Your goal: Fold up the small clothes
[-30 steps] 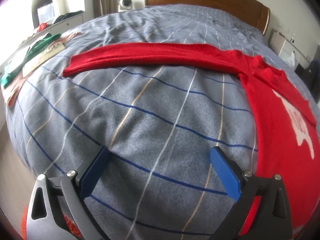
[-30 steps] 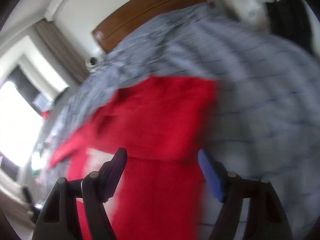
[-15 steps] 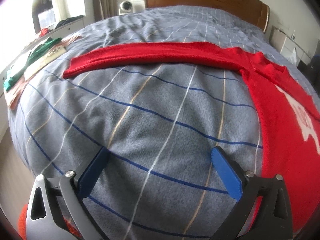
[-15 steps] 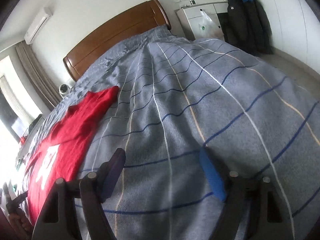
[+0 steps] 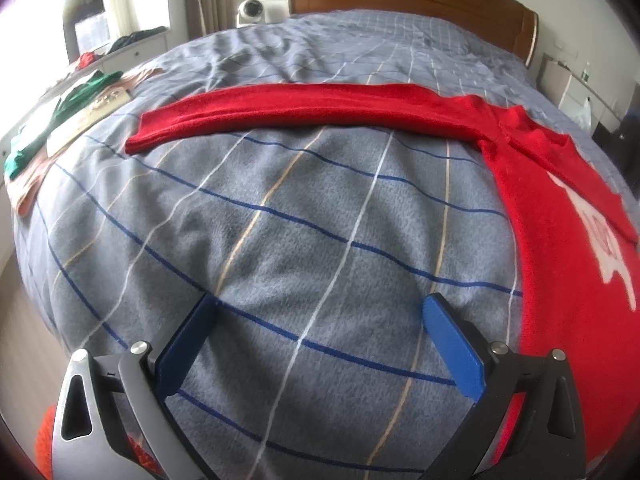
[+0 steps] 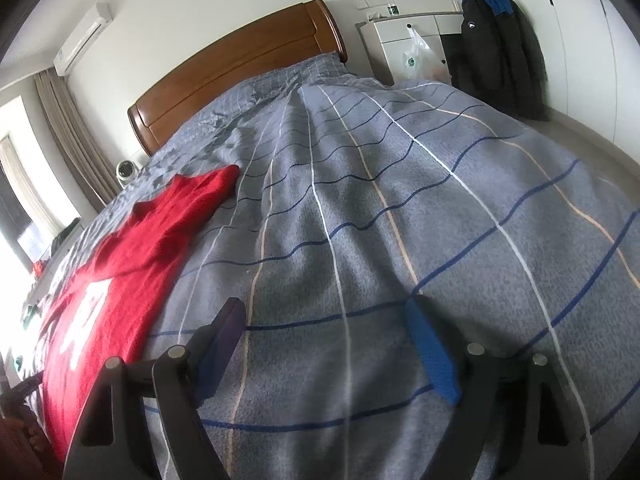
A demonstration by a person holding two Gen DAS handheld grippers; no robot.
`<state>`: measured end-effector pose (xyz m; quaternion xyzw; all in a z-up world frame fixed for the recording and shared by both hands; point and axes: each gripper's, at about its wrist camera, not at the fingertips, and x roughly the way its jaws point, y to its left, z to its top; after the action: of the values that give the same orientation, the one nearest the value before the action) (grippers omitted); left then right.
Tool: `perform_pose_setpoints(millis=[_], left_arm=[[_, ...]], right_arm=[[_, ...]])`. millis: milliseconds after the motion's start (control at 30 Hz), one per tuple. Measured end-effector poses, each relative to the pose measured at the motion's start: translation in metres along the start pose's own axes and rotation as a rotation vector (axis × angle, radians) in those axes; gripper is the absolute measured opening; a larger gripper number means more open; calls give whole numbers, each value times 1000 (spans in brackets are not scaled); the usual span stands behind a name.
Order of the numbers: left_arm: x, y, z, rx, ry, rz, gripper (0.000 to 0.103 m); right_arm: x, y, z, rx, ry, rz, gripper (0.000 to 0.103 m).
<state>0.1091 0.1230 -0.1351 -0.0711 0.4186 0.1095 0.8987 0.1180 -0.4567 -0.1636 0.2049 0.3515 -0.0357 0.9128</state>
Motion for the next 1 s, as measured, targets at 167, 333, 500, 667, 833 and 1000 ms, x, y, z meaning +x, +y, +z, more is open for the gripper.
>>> perform_pose_setpoints(millis=[167, 333, 500, 667, 833, 1000], left_arm=[[0, 0, 1, -5, 5, -3, 103], [0, 0, 1, -7, 6, -1, 103], [2, 2, 4, -26, 18, -11, 103], [2, 7, 5, -26, 24, -34, 103], [3, 8, 6, -24, 30, -49, 103], [5, 10, 8, -23, 37, -64, 103]], right_arm=[[1, 3, 0, -18, 10, -24, 81], [0, 43, 21, -122, 105, -171, 80], [2, 195, 41, -424, 168, 91, 67], [53, 361, 24, -816, 271, 207, 49], [121, 437, -3, -1002, 332, 150, 35], [163, 447, -12, -1007, 344, 73, 17]])
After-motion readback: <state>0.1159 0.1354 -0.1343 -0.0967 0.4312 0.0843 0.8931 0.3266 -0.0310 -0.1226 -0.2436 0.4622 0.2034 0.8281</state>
